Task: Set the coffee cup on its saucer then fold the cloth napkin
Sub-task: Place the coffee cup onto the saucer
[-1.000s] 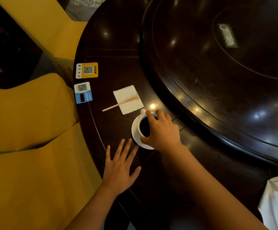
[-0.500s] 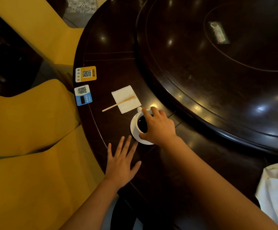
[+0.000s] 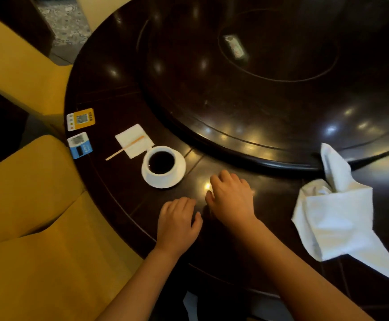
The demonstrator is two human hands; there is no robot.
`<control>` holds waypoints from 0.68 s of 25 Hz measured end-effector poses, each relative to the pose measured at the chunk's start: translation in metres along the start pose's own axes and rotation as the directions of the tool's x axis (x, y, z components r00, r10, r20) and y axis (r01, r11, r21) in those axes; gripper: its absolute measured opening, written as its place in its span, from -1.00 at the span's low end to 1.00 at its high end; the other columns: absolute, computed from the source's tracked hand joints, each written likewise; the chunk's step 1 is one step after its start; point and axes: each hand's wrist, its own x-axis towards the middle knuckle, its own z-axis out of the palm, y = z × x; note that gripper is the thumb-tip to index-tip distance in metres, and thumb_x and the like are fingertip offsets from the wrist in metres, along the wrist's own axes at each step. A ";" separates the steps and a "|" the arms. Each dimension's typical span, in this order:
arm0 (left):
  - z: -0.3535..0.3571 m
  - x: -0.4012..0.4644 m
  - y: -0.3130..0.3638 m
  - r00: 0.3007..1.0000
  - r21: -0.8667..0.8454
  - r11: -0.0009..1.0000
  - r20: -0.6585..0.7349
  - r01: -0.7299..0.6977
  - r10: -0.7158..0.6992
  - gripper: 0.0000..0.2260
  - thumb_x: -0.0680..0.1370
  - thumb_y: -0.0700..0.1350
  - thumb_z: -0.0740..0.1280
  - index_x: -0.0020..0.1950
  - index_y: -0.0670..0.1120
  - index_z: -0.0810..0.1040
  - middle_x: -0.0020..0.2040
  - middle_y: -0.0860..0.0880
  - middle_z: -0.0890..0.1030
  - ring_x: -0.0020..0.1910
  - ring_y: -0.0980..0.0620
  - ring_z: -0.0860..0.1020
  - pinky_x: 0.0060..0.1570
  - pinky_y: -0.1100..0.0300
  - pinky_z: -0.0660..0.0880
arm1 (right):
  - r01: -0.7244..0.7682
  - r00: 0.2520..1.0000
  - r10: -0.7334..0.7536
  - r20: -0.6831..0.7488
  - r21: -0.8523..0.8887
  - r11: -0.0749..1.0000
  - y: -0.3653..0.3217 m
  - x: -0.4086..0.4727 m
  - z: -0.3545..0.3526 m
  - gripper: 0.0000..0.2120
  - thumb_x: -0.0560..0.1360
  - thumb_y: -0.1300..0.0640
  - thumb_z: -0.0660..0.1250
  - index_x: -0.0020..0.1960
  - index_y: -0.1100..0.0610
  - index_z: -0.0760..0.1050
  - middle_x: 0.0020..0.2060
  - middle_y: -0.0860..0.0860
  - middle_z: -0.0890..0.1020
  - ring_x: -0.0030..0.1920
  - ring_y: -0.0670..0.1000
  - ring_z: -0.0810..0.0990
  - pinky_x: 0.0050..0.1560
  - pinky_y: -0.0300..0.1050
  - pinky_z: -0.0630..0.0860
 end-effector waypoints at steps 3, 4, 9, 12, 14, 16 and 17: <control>0.021 0.014 0.051 0.988 0.036 0.989 0.059 -0.143 0.141 -0.75 0.43 -0.03 0.21 0.00 -0.10 0.54 -0.08 -0.03 0.58 -0.08 -0.02 0.54 -0.02 0.04 0.45 | -0.146 0.988 0.144 -0.051 -0.019 0.989 0.052 -0.051 -0.004 -0.83 0.26 0.11 0.44 -0.23 0.15 0.50 -0.30 0.09 0.55 -0.32 0.13 0.53 -0.40 -0.11 0.31; 0.030 0.018 0.069 0.979 0.045 0.981 0.089 -0.187 0.182 -0.73 0.42 -0.02 0.21 0.04 -0.09 0.54 -0.03 -0.04 0.58 -0.03 -0.03 0.54 0.04 0.01 0.45 | -0.200 0.979 0.198 -0.055 -0.033 0.979 0.072 -0.068 -0.003 -0.81 0.24 0.11 0.45 -0.23 0.15 0.50 -0.28 0.11 0.55 -0.32 0.15 0.53 -0.41 -0.10 0.34; 0.081 0.037 0.136 0.897 0.078 0.928 0.299 -0.364 0.326 -0.62 0.42 -0.01 0.26 0.22 -0.06 0.49 0.22 -0.08 0.52 0.23 -0.08 0.48 0.23 -0.11 0.36 | -0.443 0.896 0.444 -0.023 -0.119 0.888 0.161 -0.131 0.010 -0.54 0.16 0.09 0.55 0.01 0.19 0.57 0.01 0.24 0.61 -0.02 0.27 0.58 -0.26 0.08 0.55; 0.112 0.042 0.166 0.775 0.101 0.872 0.515 -0.479 0.366 -0.50 0.55 -0.02 0.20 0.47 -0.05 0.21 0.50 -0.10 0.19 0.48 -0.09 0.11 0.41 -0.12 0.01 | -0.492 0.861 0.502 0.078 -0.122 0.862 0.192 -0.156 0.022 -0.40 0.12 0.04 0.59 0.11 0.18 0.55 0.07 0.25 0.58 0.05 0.28 0.57 -0.28 0.11 0.59; 0.130 0.044 0.177 0.713 0.151 0.815 0.590 -0.559 0.380 -0.49 0.58 -0.02 0.16 0.50 -0.05 0.11 0.54 -0.10 0.05 0.51 -0.07 -0.04 0.43 -0.09 -0.05 | -0.506 0.849 0.515 0.116 -0.099 0.857 0.203 -0.166 0.031 -0.37 0.09 0.03 0.61 0.11 0.20 0.55 0.04 0.25 0.59 0.00 0.27 0.59 -0.40 0.04 0.57; 0.143 0.043 0.180 0.702 0.142 0.810 0.598 -0.569 0.388 -0.52 0.58 -0.03 0.18 0.49 -0.05 0.17 0.53 -0.11 0.08 0.51 -0.08 -0.01 0.42 -0.08 0.03 | -0.535 0.834 0.537 0.130 -0.048 0.843 0.206 -0.170 0.037 -0.37 0.08 0.06 0.62 0.09 0.20 0.55 0.01 0.24 0.60 -0.04 0.24 0.60 -0.48 -0.02 0.55; 0.147 0.043 0.179 0.707 0.106 0.821 0.578 -0.561 0.408 -0.54 0.56 -0.04 0.23 0.45 -0.05 0.26 0.51 -0.12 0.18 0.49 -0.10 0.09 0.38 -0.06 0.14 | -0.534 0.837 0.534 0.120 -0.033 0.845 0.207 -0.171 0.039 -0.41 0.09 0.09 0.61 0.07 0.21 0.55 -0.01 0.22 0.60 -0.05 0.23 0.60 -0.50 -0.05 0.54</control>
